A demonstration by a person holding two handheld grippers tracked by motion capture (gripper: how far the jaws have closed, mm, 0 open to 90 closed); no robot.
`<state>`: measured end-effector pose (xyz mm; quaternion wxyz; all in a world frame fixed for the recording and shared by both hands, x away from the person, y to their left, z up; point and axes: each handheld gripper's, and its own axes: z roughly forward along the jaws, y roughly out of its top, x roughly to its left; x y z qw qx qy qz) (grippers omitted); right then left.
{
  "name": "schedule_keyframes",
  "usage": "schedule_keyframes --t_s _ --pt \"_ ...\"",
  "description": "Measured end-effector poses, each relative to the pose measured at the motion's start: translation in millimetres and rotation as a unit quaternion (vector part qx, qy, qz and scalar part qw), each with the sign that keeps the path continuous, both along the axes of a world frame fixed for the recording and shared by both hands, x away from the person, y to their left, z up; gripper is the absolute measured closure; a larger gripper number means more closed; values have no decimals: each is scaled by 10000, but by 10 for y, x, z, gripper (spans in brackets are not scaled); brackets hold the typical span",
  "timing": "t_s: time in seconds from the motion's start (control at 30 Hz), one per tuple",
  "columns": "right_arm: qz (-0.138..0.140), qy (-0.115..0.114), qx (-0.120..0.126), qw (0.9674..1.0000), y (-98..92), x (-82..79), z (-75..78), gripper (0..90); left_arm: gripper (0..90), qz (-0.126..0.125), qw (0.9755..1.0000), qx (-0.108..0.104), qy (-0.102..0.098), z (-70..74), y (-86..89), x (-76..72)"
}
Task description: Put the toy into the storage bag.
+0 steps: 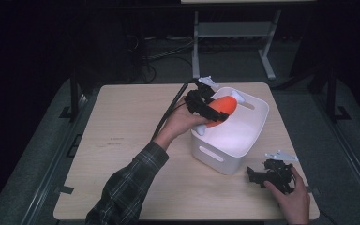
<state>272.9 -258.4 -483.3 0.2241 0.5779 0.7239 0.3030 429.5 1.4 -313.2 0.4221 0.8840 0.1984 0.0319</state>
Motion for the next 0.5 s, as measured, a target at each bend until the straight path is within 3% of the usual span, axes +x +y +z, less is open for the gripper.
schedule_keyframes --t_s 0.5 --pt "0 -2 -3 10000 0 1 -1 0 225 113 9998 179 59 -211 -111 33"
